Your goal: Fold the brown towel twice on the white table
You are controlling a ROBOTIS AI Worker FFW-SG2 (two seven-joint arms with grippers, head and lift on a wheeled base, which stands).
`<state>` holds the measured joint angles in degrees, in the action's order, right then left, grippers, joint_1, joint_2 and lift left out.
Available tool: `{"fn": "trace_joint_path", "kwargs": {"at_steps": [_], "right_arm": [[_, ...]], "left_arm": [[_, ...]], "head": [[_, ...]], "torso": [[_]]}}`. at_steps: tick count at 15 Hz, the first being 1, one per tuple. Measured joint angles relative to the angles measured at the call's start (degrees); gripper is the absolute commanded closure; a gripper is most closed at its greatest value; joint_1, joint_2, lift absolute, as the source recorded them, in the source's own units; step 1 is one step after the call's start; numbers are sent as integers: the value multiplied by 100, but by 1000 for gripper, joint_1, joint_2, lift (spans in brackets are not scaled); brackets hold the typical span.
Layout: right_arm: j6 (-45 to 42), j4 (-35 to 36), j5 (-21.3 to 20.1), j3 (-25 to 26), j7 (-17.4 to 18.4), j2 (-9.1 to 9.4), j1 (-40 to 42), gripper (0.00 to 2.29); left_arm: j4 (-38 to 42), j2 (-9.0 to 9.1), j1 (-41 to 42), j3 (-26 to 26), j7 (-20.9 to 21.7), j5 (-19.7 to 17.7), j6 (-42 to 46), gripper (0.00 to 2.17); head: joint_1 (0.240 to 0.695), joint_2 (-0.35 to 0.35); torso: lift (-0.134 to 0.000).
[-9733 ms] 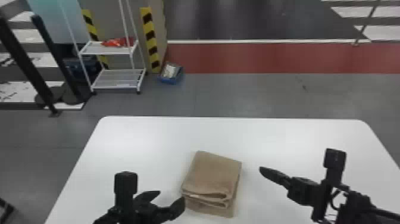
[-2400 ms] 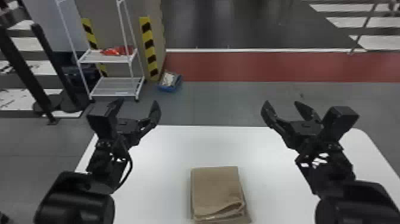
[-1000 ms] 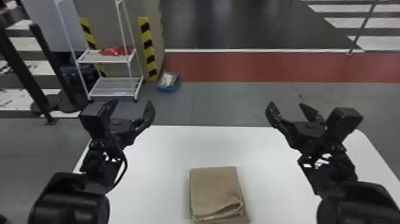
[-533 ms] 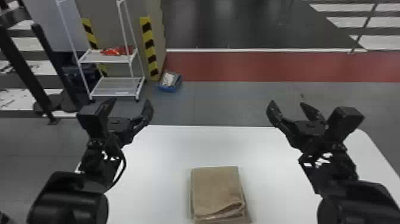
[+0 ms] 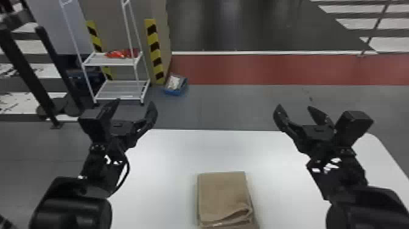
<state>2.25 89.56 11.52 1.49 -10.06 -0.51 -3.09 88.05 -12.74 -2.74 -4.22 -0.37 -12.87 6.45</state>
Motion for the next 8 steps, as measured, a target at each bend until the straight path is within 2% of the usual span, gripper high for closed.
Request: {"fn": "trace_joint_path", "kwargs": {"at_steps": [8], "right_arm": [[0, -8, -28, -65, -14, 0, -31, 66]], "left_arm": [[-100, 0, -64, 2, 56, -2, 0, 22]], "head": [[628, 58]], "torso": [[0]]}}
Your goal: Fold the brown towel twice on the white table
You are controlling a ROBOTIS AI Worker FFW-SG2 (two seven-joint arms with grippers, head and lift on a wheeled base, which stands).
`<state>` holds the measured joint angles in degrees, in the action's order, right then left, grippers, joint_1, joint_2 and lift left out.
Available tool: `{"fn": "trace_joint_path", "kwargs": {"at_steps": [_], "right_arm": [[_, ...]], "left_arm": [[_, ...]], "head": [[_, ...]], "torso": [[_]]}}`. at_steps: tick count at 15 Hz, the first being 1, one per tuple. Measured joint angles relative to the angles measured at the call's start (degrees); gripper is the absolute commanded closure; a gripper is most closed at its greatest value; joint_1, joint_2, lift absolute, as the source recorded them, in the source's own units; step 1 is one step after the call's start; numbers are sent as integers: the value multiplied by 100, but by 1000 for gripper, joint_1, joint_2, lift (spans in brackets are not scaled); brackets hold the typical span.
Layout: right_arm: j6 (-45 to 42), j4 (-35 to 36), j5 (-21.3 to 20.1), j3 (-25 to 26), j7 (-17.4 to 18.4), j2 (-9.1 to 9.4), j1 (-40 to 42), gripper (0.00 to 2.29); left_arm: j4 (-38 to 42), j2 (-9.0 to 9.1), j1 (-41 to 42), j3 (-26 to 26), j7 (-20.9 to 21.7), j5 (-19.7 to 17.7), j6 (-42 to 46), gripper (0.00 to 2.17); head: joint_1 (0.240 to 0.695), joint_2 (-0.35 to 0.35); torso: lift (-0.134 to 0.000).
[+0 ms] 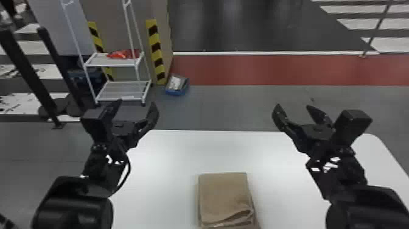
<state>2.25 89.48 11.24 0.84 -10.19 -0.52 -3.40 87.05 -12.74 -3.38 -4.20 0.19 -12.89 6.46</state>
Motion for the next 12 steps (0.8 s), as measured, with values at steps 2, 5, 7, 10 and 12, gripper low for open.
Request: {"fn": "trace_joint_path", "kwargs": {"at_steps": [2, 5, 7, 10, 12], "right_arm": [[0, 6, -4, -6, 7, -1, 2, 66], [-70, 7, 1, -30, 21, 5, 12, 70], [-169, 0, 1, -39, 19, 7, 23, 70], [-219, -32, -30, -55, 18, 6, 2, 70], [-278, -56, -33, -57, 16, 0, -6, 70]], "left_arm": [[-37, 0, -17, -9, 4, 5, 7, 22], [-48, 0, -40, -2, 8, 4, 8, 22], [-48, -11, -47, 7, 13, -15, 4, 22], [-56, -26, -50, 7, 31, -43, 6, 22], [-57, -26, -62, 7, 41, -50, 8, 22]], "head": [[628, 59], [627, 60], [623, 62], [622, 64], [621, 63]], "torso": [[0], [0], [0], [0], [0]]}}
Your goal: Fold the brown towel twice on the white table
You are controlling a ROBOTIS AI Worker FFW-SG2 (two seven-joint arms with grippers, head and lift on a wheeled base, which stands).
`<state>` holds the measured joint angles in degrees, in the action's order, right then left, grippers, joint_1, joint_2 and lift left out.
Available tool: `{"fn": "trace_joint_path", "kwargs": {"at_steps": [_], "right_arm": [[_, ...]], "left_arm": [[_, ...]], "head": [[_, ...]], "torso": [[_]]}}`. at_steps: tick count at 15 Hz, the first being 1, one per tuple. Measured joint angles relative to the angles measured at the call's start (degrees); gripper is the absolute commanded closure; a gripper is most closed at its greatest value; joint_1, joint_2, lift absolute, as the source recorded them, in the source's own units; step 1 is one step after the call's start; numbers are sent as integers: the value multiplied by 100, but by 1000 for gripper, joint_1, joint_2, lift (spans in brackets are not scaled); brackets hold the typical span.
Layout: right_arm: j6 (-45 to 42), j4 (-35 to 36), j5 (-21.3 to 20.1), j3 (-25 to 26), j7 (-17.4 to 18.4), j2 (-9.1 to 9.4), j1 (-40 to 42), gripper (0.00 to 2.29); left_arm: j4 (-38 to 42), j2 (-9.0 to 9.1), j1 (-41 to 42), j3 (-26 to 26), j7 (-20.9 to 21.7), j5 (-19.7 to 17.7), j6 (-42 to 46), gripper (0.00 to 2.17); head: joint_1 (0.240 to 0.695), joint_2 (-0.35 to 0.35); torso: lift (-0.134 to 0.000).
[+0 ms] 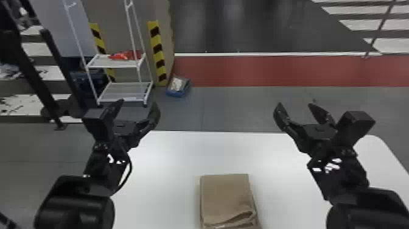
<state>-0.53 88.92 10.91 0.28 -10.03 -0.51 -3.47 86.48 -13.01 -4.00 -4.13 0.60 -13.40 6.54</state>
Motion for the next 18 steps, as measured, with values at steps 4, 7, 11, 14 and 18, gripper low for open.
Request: {"fn": "trace_joint_path", "kwargs": {"at_steps": [4, 7, 11, 14, 18], "right_arm": [[-113, -60, 33, 10, -6, -1, -3, 70], [-143, -83, 27, -1, 1, 7, -18, 70], [-145, -104, 25, -3, 1, 6, -26, 70], [-146, -119, 25, 2, 2, 3, -29, 70], [-144, -121, 18, -1, 10, 7, -31, 70]], "left_arm": [[0, -8, -25, 7, 28, -40, 0, 22], [3, -2, -35, 32, 37, -69, -5, 22], [2, -11, -39, 35, 44, -62, -11, 22], [-1, -22, -39, 35, 45, -57, -8, 22], [-1, -26, -38, 36, 45, -57, 0, 22]], "head": [[618, 61], [616, 64], [616, 64], [616, 64], [616, 65]], "torso": [[0], [0], [0], [0], [0]]}}
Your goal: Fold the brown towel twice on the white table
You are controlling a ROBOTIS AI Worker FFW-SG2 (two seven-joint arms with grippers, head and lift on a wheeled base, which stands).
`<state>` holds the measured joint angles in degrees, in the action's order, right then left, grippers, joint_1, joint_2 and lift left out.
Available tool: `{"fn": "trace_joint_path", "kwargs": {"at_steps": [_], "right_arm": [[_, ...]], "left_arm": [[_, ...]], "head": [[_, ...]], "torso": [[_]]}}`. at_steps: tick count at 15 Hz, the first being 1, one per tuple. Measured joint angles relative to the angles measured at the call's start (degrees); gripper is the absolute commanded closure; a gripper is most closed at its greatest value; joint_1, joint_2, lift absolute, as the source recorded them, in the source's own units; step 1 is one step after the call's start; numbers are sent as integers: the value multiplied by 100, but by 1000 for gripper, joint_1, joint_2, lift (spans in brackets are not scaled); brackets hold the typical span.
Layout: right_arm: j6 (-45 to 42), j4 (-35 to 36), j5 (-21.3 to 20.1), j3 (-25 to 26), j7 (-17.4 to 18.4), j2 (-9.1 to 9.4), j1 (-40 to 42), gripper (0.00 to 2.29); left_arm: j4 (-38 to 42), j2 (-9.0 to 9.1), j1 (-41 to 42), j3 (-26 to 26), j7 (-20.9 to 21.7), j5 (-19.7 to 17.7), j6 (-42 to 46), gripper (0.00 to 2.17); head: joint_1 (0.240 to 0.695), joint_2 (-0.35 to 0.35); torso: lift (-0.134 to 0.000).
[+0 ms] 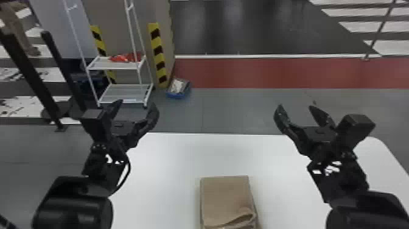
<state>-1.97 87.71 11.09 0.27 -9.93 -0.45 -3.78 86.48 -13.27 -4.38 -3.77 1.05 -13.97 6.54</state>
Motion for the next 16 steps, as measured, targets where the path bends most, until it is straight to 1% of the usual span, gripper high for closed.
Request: {"fn": "trace_joint_path", "kwargs": {"at_steps": [13, 16], "right_arm": [[-134, -151, 1, -9, 19, 1, -43, 70], [-235, -220, 72, 4, 27, 1, -16, 70]], "left_arm": [[-43, -49, 34, 17, 0, -26, 70, 22], [-96, -53, 31, 17, 0, -30, 101, 22]], "head": [[619, 69], [624, 68]], "torso": [[0], [0]]}}
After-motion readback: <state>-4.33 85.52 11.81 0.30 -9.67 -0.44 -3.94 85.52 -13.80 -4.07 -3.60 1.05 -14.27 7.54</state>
